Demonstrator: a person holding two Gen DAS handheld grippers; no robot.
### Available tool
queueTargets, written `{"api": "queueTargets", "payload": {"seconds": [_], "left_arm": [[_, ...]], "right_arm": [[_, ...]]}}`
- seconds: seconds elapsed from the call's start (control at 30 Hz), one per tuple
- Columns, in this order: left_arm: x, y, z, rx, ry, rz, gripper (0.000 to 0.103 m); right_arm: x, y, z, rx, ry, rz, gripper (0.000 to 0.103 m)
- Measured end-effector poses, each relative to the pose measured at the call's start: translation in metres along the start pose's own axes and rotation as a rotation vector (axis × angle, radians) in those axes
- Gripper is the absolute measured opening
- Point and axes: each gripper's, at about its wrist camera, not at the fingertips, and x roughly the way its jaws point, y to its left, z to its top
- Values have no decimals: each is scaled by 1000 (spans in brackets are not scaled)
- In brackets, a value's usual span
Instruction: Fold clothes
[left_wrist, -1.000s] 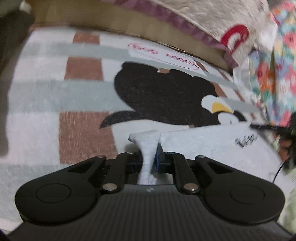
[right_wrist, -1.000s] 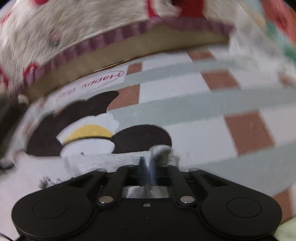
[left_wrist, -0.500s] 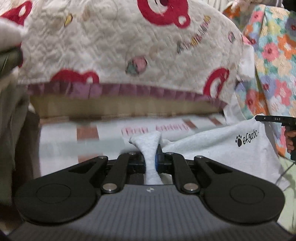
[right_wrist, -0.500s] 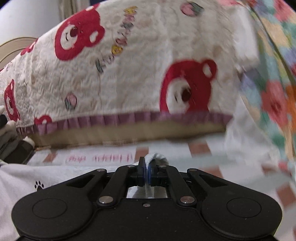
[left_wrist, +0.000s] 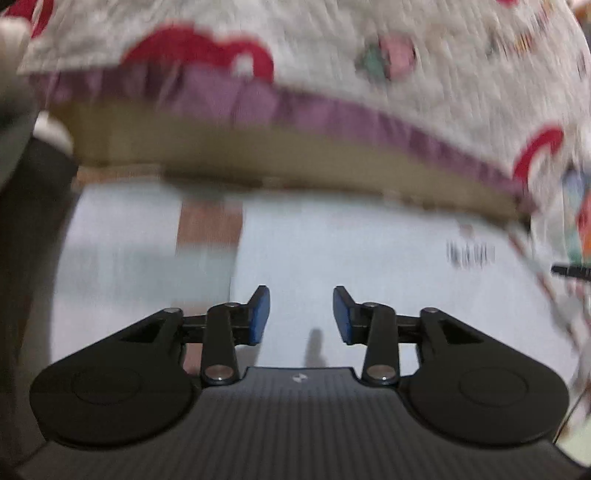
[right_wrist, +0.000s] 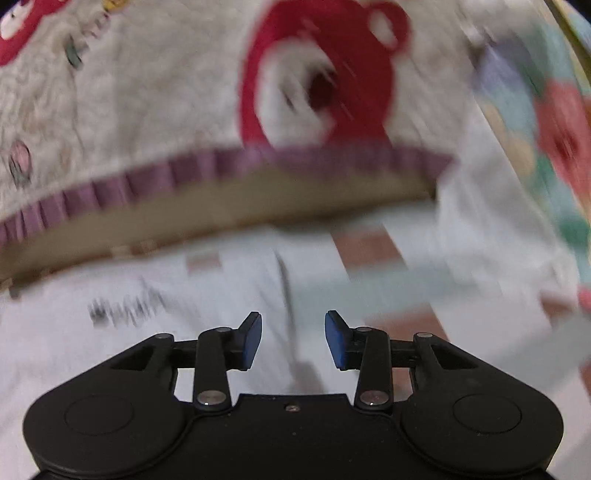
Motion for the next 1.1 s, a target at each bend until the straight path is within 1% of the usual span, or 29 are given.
{"api": "queueTargets", "payload": {"seconds": [0.07,0.1,0.17,0.2,0.27,0.33,0.4,0.5,0.63,0.67,0.73,0.77,0.8,0.83,0.87,0.9,0.93,0.97,1.0,1.07,1.1], "left_arm": [[-6,2,-24,1,51,4,41],[-9,5,-34,-27,72,-6,42],[-17,13,-52,-108,108,-39,45],[-21,18,-60,-161,122,-60,50],[-29,27,-75,-272,144,-120,51],[-33,31,-82,-327,192,-185,51],[-36,33,-84,-357,228,-192,51],[-41,40,-90,-402,246,-192,51],[-48,49,-103,-505,244,-237,52],[-49,51,-105,-516,241,-243,52],[-52,53,-108,-525,232,-249,53],[-55,52,-110,-515,226,-243,55],[-58,52,-112,-504,221,-238,56],[-61,50,-113,-470,210,-223,56],[-65,44,-112,-390,194,-195,56],[-69,35,-111,-286,181,-152,57],[-69,25,-111,-190,173,-118,57],[-69,15,-111,-100,167,-93,56],[-68,9,-112,-56,164,-87,56],[-65,5,-114,-54,154,-102,54],[-64,4,-114,-57,147,-100,50]], "right_arm": [[-12,-25,-22,63,42,33,43],[-18,-35,-31,95,63,55,43],[-29,-50,-48,162,96,81,43],[-33,-57,-56,196,111,91,44],[-42,-68,-71,282,128,118,44],[-48,-74,-87,387,133,160,49],[-53,-79,-104,494,135,205,50],[-53,-77,-123,603,150,249,52],[-59,-75,-138,692,120,284,55],[-60,-74,-140,689,114,288,55],[-63,-70,-137,634,103,282,55],[-67,-66,-135,579,89,268,55],[-73,-59,-133,491,66,242,54],[-80,-51,-130,384,37,213,45],[-87,-41,-130,267,13,180,31],[-91,-32,-130,165,1,146,12],[-94,-24,-132,68,3,104,6],[-95,-19,-133,10,11,75,6],[-96,-17,-133,-7,6,71,6],[-99,-15,-134,-20,-9,68,9],[-102,-17,-133,11,-25,74,14]]}}
